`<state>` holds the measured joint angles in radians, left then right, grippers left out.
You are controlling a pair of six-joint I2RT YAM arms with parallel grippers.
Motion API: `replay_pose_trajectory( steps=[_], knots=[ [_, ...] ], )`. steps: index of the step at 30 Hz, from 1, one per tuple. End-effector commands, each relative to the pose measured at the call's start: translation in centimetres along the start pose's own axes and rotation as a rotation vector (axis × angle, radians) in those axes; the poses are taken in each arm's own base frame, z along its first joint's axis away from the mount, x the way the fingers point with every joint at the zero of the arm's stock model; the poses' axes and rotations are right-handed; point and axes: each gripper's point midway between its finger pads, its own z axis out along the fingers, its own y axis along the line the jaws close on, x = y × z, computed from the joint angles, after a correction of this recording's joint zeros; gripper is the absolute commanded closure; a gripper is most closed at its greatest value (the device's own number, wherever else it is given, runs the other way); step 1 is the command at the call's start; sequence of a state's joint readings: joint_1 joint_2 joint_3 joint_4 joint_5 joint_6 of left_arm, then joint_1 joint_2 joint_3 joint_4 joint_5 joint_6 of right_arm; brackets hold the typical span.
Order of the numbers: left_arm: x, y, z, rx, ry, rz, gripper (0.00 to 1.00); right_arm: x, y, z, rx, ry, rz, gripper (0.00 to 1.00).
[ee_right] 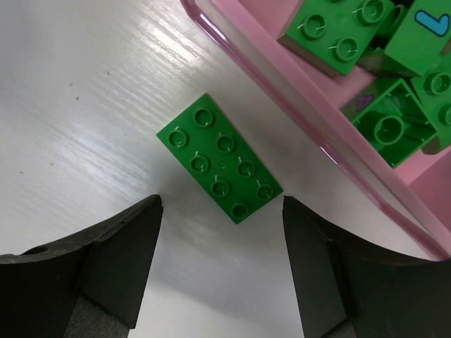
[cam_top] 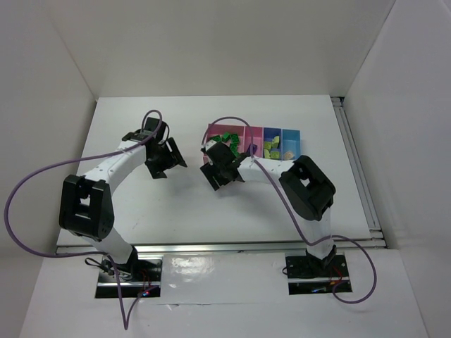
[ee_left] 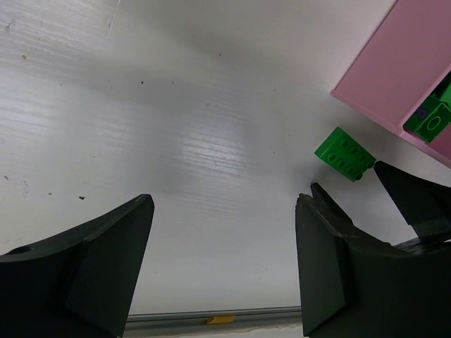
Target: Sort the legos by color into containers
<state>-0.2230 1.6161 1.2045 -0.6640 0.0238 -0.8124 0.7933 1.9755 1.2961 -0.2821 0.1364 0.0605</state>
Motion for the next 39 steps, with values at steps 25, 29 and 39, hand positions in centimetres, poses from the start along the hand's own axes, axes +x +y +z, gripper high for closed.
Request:
replay_pose_trajectory(
  steps=[25,29,39],
  knots=[
    [-0.2,-0.4,0.0,0.032,0.003,0.019,0.15,0.6,4.6,-1.3,-0.11,-0.035,-0.021,0.37],
    [-0.1,-0.3,0.3,0.026,0.01,0.018,0.15,2.5,5.6,-1.8,-0.124,-0.001,-0.027,0.37],
    [0.1,-0.6,0.6,0.043,0.027,0.028,0.17,2.1,5.0,1.6,-0.029,0.015,0.035,0.37]
  ],
)
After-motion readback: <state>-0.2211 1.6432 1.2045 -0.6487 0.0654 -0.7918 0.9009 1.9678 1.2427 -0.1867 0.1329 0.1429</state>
